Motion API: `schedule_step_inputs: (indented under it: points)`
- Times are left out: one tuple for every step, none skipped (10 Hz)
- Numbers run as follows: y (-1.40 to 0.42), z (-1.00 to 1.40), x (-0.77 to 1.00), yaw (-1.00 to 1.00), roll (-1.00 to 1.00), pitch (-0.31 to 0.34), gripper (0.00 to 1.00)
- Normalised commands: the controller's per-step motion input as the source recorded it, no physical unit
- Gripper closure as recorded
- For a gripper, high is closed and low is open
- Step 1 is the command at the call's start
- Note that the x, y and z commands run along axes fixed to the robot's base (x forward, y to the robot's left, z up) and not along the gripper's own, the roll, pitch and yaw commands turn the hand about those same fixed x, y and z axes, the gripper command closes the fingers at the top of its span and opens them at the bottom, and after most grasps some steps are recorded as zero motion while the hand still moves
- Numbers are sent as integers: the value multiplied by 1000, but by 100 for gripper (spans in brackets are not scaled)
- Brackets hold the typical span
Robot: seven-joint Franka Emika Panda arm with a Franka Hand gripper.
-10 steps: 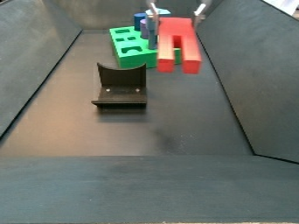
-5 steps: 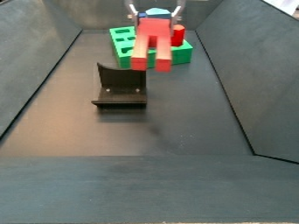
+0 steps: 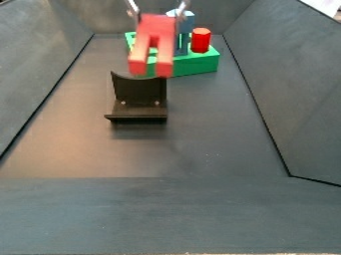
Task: Pick up the double-square object. Move up. Rotate the double-square object. Place the double-square object on the fixture. Regrasp the double-square object. Move to above the board. Insert the double-square object.
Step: Place the double-square object on the fixture.
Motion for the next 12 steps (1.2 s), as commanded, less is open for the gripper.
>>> schedule_step_inputs:
  points:
    - [-96, 193, 562, 38, -1000, 40, 100]
    - [-58, 106, 502, 35, -1000, 44, 100]
    - [-16, 39, 407, 27, -1000, 59, 100]
    - [11, 30, 311, 18, -1000, 76, 100]
    - [23, 5, 240, 10, -1000, 87, 100]
    - [28, -5, 166, -1, -1000, 99, 100]
    - [34, -7, 99, -13, -1000, 110, 100]
    - [38, -2, 63, -28, -1000, 114, 100]
    - [35, -9, 61, -46, -1000, 119, 100]
    - [38, -18, 79, -75, -1000, 141, 100]
    - [40, -24, 92, -106, -1000, 166, 100]
    - [43, -21, 93, -137, -934, 172, 100]
